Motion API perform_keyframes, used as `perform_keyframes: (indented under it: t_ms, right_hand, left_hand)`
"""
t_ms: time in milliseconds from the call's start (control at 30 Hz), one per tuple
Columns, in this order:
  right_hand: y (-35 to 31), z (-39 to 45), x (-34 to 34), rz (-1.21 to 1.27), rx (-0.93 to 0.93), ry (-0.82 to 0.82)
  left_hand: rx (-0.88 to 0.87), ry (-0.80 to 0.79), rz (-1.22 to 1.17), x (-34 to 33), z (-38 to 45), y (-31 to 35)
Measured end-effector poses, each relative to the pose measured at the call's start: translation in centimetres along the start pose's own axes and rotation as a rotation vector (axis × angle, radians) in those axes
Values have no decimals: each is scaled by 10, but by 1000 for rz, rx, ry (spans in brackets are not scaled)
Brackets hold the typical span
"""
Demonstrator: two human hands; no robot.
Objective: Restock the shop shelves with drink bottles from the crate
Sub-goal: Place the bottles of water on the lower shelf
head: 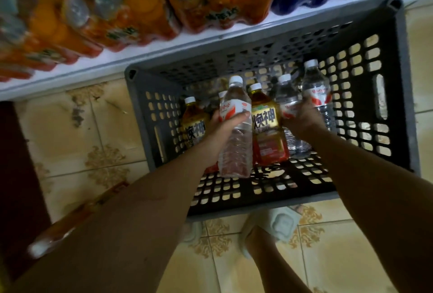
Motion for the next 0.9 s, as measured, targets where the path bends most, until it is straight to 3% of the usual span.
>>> perform_keyframes:
  t_ms: [167,333,667,900]
  right_hand:
    - [-14,-47,27,56,93,22]
    - [-52,-108,51,363,141,-117]
    - [-138,-241,76,644,109,-314]
    - [-224,-313,89,700,226,-326]
  left_hand:
    - [-21,-4,44,19,-33,14]
    - [-82,-43,48,21,-86,42]
    - [-232,-85,66,19,-218,120]
    - [-268,-88,-163,46,-285,144]
Point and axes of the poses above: each hand's wrist, its own z-axis towards the middle knuckle, its own x-axis out of the back of the hand, y = z × x, the point moved 10 cm from there along z, towards the middle knuckle, and after that the axes turned 3 degrees about x, right-handed, at the moved point
